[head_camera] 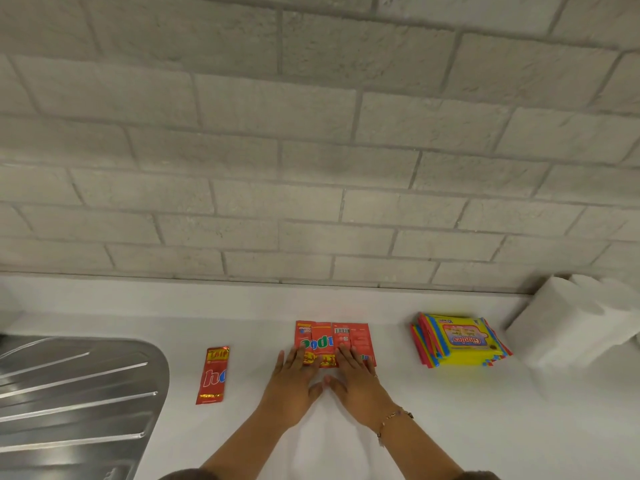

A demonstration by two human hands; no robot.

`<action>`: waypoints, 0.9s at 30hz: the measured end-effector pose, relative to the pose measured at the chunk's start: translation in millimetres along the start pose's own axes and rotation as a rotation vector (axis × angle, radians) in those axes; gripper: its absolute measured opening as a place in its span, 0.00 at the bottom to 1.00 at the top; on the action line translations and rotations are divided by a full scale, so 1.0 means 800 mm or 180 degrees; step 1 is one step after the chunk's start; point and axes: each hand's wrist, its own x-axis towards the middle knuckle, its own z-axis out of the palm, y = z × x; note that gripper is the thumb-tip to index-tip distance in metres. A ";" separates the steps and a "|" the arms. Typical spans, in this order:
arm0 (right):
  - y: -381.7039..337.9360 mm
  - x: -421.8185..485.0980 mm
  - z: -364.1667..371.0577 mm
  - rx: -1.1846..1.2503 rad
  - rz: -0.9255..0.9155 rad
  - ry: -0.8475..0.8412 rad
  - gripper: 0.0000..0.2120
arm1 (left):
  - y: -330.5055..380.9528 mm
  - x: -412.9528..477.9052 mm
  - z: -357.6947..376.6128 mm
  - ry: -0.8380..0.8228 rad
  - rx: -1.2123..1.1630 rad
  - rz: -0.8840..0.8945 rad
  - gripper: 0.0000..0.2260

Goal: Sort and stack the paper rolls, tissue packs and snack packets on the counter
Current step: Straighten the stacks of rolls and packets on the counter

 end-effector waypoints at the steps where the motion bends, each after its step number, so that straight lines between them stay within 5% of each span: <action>1: 0.000 0.000 -0.001 -0.0024 -0.0003 0.0004 0.62 | 0.001 -0.002 -0.002 0.0044 -0.0004 0.0100 0.38; 3: -0.002 -0.001 -0.003 -0.0072 -0.0005 0.0020 0.63 | -0.003 -0.001 -0.005 0.0145 -0.0021 0.0141 0.43; 7: -0.005 -0.007 -0.013 -0.0114 -0.0042 0.0108 0.62 | -0.009 -0.014 -0.026 0.0306 -0.0218 -0.0207 0.28; 12: -0.009 -0.019 -0.031 -0.0048 -0.0131 0.0300 0.58 | -0.073 -0.052 -0.029 0.0953 -0.0236 -0.0465 0.37; 16: -0.013 -0.038 -0.035 0.0150 -0.0203 0.0492 0.55 | -0.121 -0.099 -0.027 0.0952 -0.0262 -0.0942 0.23; 27: -0.005 -0.052 -0.045 0.0469 -0.0128 0.0767 0.48 | -0.093 -0.063 -0.027 0.0775 -0.0075 -0.0838 0.22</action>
